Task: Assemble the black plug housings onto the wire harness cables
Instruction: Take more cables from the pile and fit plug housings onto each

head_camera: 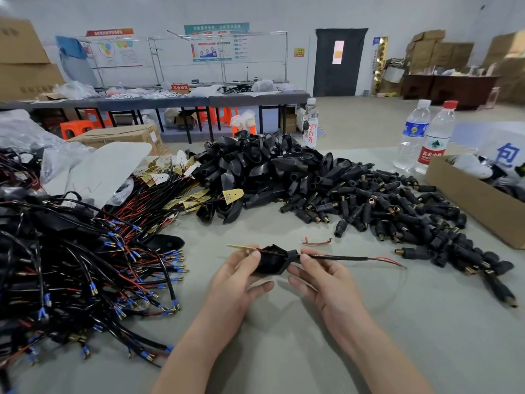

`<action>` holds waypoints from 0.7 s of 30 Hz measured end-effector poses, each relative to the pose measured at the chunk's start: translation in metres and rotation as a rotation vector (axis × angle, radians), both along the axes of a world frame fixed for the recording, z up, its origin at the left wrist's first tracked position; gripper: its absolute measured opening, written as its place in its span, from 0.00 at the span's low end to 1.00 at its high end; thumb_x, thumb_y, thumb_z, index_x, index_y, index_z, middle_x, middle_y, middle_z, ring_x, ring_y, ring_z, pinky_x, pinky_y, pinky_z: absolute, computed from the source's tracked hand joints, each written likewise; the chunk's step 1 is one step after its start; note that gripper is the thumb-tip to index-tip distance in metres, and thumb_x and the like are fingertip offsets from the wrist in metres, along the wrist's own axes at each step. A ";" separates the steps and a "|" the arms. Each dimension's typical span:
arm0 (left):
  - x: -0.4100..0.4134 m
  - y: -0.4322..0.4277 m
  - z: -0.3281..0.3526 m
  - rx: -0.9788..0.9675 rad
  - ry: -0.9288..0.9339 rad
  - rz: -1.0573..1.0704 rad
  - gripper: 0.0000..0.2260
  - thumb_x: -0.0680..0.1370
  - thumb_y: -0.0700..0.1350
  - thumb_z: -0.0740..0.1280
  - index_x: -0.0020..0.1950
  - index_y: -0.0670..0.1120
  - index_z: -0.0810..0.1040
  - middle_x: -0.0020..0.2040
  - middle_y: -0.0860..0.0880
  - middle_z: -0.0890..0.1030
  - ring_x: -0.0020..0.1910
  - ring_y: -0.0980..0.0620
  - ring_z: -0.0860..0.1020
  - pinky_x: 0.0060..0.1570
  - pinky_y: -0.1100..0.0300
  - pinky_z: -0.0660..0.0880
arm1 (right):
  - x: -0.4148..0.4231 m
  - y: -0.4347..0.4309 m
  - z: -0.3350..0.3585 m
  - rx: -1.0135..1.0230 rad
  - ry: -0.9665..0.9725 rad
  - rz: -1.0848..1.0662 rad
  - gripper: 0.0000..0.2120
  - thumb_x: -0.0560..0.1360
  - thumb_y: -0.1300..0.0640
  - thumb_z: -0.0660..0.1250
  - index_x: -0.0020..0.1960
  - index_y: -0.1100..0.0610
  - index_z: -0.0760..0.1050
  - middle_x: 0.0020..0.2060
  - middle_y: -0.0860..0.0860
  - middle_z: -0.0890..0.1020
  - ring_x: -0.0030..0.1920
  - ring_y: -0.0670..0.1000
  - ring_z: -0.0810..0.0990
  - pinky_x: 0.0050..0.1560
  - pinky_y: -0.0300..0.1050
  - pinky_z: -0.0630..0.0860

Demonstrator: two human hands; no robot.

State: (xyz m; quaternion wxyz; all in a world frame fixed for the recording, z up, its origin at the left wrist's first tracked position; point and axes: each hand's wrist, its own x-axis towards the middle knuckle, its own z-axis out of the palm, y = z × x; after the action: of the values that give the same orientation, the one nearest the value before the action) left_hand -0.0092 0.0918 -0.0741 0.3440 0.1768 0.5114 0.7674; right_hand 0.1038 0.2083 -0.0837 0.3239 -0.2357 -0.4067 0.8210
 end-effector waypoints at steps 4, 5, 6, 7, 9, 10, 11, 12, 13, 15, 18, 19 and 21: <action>-0.004 0.001 0.000 -0.006 -0.062 0.021 0.15 0.82 0.52 0.62 0.60 0.43 0.78 0.55 0.41 0.84 0.55 0.43 0.83 0.48 0.50 0.82 | 0.000 0.001 0.000 -0.006 -0.013 -0.019 0.07 0.77 0.62 0.69 0.55 0.61 0.79 0.52 0.63 0.84 0.51 0.58 0.86 0.41 0.43 0.82; -0.004 0.001 0.000 -0.008 -0.073 0.022 0.15 0.82 0.53 0.60 0.59 0.43 0.78 0.55 0.41 0.84 0.55 0.42 0.83 0.48 0.49 0.82 | 0.000 0.001 0.000 -0.009 -0.013 -0.019 0.07 0.78 0.62 0.68 0.55 0.60 0.79 0.51 0.63 0.84 0.50 0.58 0.86 0.41 0.43 0.82; -0.005 0.001 0.000 -0.008 -0.083 0.028 0.16 0.83 0.53 0.59 0.59 0.43 0.78 0.54 0.41 0.84 0.54 0.42 0.83 0.48 0.49 0.82 | 0.000 0.001 0.000 -0.011 -0.013 -0.018 0.06 0.78 0.62 0.68 0.54 0.60 0.79 0.50 0.62 0.84 0.50 0.59 0.86 0.41 0.43 0.82; -0.005 0.001 0.000 -0.008 -0.092 0.036 0.16 0.83 0.53 0.59 0.58 0.43 0.78 0.54 0.41 0.85 0.53 0.42 0.84 0.47 0.50 0.82 | 0.000 0.001 0.000 -0.010 -0.014 -0.017 0.05 0.78 0.63 0.68 0.54 0.59 0.79 0.49 0.61 0.85 0.50 0.59 0.86 0.40 0.43 0.82; -0.006 0.002 -0.001 -0.014 -0.103 0.049 0.14 0.83 0.51 0.59 0.58 0.43 0.78 0.53 0.41 0.85 0.52 0.42 0.84 0.46 0.51 0.82 | 0.001 0.000 0.000 -0.005 -0.017 -0.016 0.05 0.79 0.63 0.67 0.54 0.59 0.78 0.47 0.60 0.86 0.49 0.59 0.86 0.40 0.43 0.82; -0.007 0.003 -0.001 -0.017 -0.112 0.054 0.14 0.83 0.50 0.59 0.58 0.43 0.78 0.53 0.41 0.85 0.52 0.42 0.84 0.46 0.51 0.82 | 0.001 0.000 0.001 -0.003 -0.018 -0.016 0.05 0.79 0.63 0.67 0.54 0.59 0.78 0.46 0.59 0.86 0.49 0.59 0.86 0.39 0.43 0.82; -0.007 0.003 -0.001 -0.018 -0.124 0.057 0.13 0.83 0.49 0.59 0.59 0.42 0.78 0.53 0.41 0.85 0.51 0.42 0.84 0.46 0.50 0.82 | 0.001 0.000 0.001 0.000 -0.017 -0.014 0.04 0.79 0.63 0.66 0.54 0.59 0.77 0.46 0.59 0.86 0.49 0.59 0.86 0.39 0.43 0.82; -0.007 0.003 -0.002 -0.016 -0.132 0.055 0.13 0.83 0.48 0.59 0.60 0.42 0.78 0.53 0.41 0.85 0.51 0.42 0.84 0.47 0.50 0.82 | 0.001 0.000 0.001 0.004 -0.015 -0.011 0.04 0.79 0.63 0.66 0.54 0.59 0.77 0.46 0.59 0.86 0.48 0.59 0.86 0.39 0.43 0.82; -0.008 0.003 -0.002 -0.016 -0.131 0.045 0.13 0.82 0.47 0.59 0.60 0.42 0.77 0.53 0.41 0.85 0.52 0.42 0.84 0.47 0.51 0.82 | 0.001 0.000 0.001 0.008 -0.013 -0.007 0.04 0.79 0.63 0.66 0.54 0.59 0.77 0.47 0.59 0.86 0.49 0.59 0.86 0.39 0.43 0.82; -0.007 0.003 -0.002 -0.025 -0.107 0.028 0.13 0.82 0.45 0.59 0.61 0.43 0.78 0.54 0.41 0.85 0.53 0.43 0.84 0.49 0.52 0.81 | 0.001 -0.001 0.001 0.022 -0.003 0.017 0.05 0.79 0.62 0.67 0.55 0.59 0.76 0.48 0.58 0.86 0.49 0.58 0.86 0.40 0.42 0.82; -0.004 0.003 -0.004 -0.032 -0.047 0.038 0.12 0.81 0.40 0.60 0.61 0.41 0.79 0.56 0.39 0.83 0.56 0.43 0.83 0.56 0.48 0.79 | 0.001 -0.003 0.000 0.047 0.014 0.056 0.07 0.79 0.62 0.67 0.57 0.60 0.76 0.47 0.56 0.86 0.50 0.57 0.86 0.42 0.41 0.82; -0.003 0.002 -0.005 -0.032 -0.027 0.046 0.12 0.81 0.39 0.60 0.59 0.41 0.81 0.56 0.39 0.83 0.57 0.43 0.82 0.58 0.46 0.78 | 0.001 -0.003 0.000 0.047 0.017 0.057 0.07 0.79 0.62 0.67 0.57 0.61 0.76 0.47 0.56 0.86 0.50 0.57 0.86 0.42 0.41 0.82; -0.002 0.001 -0.005 -0.032 0.015 0.060 0.12 0.81 0.39 0.60 0.52 0.43 0.84 0.55 0.39 0.84 0.58 0.44 0.82 0.58 0.47 0.78 | 0.001 -0.003 0.000 0.041 0.017 0.044 0.07 0.79 0.63 0.67 0.57 0.61 0.76 0.47 0.57 0.86 0.50 0.58 0.86 0.42 0.42 0.82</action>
State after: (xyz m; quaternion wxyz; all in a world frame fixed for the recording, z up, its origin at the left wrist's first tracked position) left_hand -0.0109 0.0929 -0.0794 0.3200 0.1616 0.5310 0.7678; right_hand 0.1044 0.2051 -0.0841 0.3141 -0.2133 -0.4258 0.8213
